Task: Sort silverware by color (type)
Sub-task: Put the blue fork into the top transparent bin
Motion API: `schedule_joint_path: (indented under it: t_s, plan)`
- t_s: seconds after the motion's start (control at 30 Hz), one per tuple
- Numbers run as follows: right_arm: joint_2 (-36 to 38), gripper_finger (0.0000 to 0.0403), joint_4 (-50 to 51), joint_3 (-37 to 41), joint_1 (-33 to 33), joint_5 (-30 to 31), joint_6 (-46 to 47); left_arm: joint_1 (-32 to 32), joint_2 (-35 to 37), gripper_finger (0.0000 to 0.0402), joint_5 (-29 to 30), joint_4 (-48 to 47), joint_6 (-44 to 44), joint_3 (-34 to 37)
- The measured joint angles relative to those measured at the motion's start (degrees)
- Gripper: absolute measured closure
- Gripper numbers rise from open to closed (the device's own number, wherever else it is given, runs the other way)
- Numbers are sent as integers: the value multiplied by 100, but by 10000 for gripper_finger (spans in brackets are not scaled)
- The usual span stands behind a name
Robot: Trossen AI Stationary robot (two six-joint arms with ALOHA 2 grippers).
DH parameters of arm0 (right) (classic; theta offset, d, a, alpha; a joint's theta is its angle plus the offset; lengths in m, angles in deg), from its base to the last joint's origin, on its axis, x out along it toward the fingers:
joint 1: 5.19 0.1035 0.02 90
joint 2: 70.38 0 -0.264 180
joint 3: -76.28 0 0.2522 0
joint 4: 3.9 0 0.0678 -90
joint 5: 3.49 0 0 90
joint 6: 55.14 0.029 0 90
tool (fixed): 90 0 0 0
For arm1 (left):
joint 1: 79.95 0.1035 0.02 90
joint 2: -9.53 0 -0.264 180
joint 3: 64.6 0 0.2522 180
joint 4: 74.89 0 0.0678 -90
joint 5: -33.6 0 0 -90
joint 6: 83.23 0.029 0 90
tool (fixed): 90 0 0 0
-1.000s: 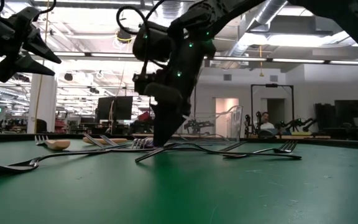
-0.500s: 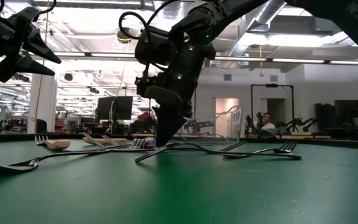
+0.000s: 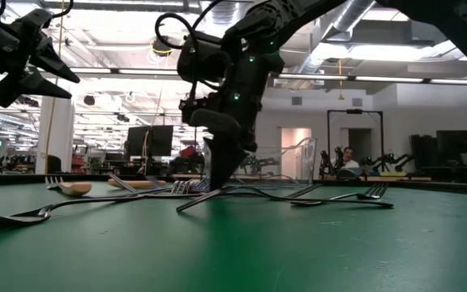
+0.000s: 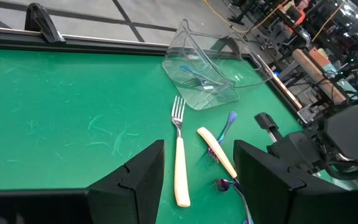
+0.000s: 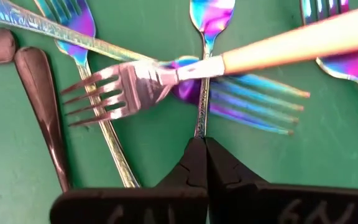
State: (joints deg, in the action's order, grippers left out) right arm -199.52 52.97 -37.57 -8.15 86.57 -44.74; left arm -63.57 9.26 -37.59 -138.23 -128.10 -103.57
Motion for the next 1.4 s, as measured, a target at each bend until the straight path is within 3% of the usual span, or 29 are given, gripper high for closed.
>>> schedule_joint_path:
  t_s: [0.23,0.6,0.87,1.2,1.4]
  plan:
    - [39,370,131,-84,29,-89,77,-1,0,226,2,0,-42,0]
    - [44,363,164,-139,63,-330,-14,-1,0,226,4,-2,-44,0]
    - [53,326,210,-142,73,-332,0,-1,0,226,7,-2,-124,0]
    - [55,324,129,-142,63,-257,-40,1,0,226,116,-4,-129,0]
    - [59,284,100,-144,63,-259,-139,-1,0,226,116,-4,-130,0]
